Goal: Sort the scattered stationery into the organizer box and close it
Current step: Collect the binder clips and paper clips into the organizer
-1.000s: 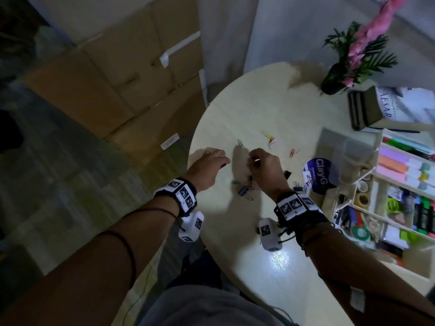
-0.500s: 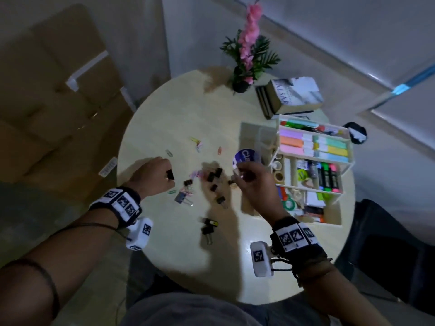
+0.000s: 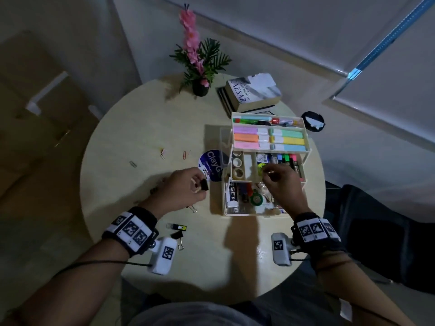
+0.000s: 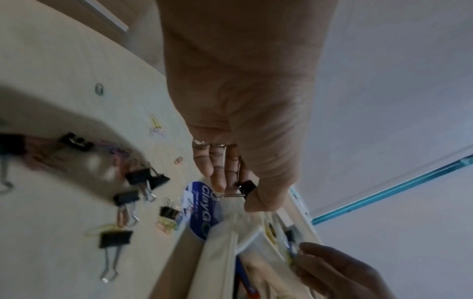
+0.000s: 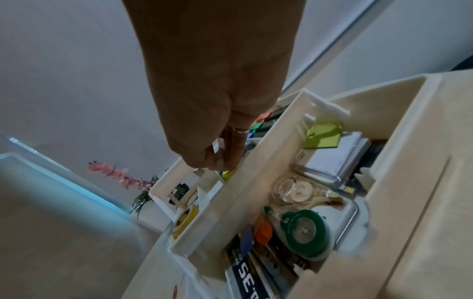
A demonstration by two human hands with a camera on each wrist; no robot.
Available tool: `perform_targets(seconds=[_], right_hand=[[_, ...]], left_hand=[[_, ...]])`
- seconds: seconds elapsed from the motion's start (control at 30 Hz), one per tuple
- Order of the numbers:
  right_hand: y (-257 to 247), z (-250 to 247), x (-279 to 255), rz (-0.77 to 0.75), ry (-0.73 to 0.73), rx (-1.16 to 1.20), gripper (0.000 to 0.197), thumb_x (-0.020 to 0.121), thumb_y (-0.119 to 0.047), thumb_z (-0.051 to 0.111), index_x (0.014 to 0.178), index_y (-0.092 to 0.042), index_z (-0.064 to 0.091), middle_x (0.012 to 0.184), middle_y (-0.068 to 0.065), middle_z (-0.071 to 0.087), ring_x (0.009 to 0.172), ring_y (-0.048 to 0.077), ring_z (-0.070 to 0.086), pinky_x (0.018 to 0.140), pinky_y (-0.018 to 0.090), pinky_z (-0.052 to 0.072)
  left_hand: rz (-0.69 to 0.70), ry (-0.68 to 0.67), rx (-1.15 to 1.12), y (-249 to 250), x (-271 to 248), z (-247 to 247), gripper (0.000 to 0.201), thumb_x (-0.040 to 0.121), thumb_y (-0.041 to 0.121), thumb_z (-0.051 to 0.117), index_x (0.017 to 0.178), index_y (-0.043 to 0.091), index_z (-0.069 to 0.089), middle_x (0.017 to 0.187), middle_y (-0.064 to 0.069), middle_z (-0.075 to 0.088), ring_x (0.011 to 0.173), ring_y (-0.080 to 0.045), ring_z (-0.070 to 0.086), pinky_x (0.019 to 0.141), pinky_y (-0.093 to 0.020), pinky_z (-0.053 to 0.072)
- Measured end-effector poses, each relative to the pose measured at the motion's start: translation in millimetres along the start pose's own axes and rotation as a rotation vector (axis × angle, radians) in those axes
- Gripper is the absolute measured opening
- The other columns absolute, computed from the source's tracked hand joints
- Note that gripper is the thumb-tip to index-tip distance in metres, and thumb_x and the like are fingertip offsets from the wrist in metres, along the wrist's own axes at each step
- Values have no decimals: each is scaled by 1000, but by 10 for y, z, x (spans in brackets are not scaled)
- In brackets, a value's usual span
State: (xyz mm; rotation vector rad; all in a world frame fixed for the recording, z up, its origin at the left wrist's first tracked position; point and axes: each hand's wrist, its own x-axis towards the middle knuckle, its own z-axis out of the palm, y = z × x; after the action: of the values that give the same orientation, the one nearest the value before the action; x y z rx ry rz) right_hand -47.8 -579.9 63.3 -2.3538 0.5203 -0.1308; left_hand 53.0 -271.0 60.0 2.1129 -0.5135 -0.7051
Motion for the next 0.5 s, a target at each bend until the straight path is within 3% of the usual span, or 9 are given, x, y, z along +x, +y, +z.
perform_targets(seconds=[0.1,0.23,0.33,0.43,0.5], right_hand=[[17,33,84,-45,-34,-100,13,86,-6,76,94,-15,80,95,4,69,77,16,69,75,32,60],[-63,-14,138,-106,-75,-140,14,82,5,74,75,-5,79,74,8,75,64,18,72,63,33,60],[-32,-53,189,-49,-131,-129,15,85,1,74,76,-9,82,71,3,76,62,12,71,61,21,59],[12,-42,273,39,-144,-107,7,81,-1,82,84,-8,83,79,4,77,65,9,65,63,12,50],[23,-28,315,82,-142,-81,10,79,-1,85,88,-5,83,85,7,77,72,10,65,68,15,48]], left_hand=[[20,6,-27,224,-9,198,24,82,25,84,99,32,68,87,15,69,76,-10,65,67,-23,52],[38,-1,-12,361,14,403,24,84,29,84,103,29,69,92,13,69,69,2,59,62,-11,46],[14,9,8,434,53,521,31,85,31,84,111,27,68,94,13,69,70,6,58,62,-8,43],[-6,14,4,474,70,613,33,85,32,84,113,28,67,95,14,68,71,2,59,66,-17,46],[-19,21,4,499,66,662,33,86,32,84,113,27,67,95,13,68,72,-3,60,66,-20,47]])
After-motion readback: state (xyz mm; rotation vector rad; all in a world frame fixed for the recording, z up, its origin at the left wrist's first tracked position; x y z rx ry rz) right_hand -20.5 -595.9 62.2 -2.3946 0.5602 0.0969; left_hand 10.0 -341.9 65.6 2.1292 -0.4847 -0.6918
